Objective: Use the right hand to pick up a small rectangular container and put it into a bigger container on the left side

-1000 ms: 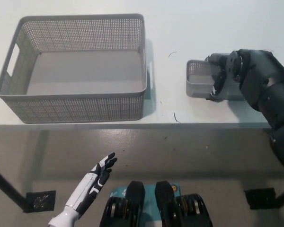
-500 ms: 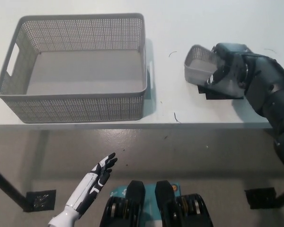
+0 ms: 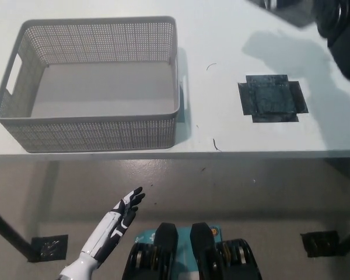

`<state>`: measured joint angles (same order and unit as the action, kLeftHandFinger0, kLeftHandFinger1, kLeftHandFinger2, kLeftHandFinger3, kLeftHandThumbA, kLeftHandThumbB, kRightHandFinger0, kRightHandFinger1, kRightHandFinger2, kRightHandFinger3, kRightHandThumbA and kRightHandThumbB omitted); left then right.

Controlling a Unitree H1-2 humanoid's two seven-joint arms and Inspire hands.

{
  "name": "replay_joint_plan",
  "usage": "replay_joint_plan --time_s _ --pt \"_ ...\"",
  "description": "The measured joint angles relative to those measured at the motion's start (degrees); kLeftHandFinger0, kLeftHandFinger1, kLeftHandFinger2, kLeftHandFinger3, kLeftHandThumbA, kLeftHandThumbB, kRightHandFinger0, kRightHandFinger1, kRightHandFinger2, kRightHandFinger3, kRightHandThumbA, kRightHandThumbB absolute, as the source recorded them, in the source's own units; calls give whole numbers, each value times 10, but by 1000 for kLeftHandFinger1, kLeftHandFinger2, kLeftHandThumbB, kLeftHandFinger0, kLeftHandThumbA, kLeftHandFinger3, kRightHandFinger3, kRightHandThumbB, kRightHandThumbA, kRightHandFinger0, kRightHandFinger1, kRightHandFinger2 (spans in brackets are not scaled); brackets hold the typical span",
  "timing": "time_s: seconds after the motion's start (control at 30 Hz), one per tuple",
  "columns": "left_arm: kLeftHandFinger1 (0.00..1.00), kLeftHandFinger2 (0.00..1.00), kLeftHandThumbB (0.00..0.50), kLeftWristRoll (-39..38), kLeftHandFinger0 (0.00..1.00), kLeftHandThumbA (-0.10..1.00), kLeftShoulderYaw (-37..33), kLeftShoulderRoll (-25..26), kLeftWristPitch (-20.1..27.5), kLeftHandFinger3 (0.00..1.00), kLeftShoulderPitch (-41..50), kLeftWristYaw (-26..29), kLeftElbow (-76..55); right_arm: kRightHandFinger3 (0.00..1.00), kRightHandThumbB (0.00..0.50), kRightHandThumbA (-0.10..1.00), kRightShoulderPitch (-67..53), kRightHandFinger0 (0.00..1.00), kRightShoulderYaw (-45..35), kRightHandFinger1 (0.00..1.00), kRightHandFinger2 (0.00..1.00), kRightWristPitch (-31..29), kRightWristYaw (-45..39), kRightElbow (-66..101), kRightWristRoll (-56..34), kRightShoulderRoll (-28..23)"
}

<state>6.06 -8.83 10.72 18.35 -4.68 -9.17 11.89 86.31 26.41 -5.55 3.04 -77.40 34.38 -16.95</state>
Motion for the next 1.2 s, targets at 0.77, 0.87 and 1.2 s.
replay_joint_plan --time_s 0.77,0.87,1.2 --pt "1000 1000 293 0 1000 1000 0 3 0 1000 -10 -10 0 560 268 -100 107 0 23 235 607 -40 41 -19 7 226" --pt "1000 1000 278 0 1000 1000 0 5 0 1000 -12 -11 0 544 266 -100 110 0 23 233 601 -38 44 -27 5 248" --pt "1000 1000 261 1 1000 1000 -1 11 -1 1000 -16 -20 -3 1000 470 742 110 1000 18 1000 1000 -5 0 -48 0 282"
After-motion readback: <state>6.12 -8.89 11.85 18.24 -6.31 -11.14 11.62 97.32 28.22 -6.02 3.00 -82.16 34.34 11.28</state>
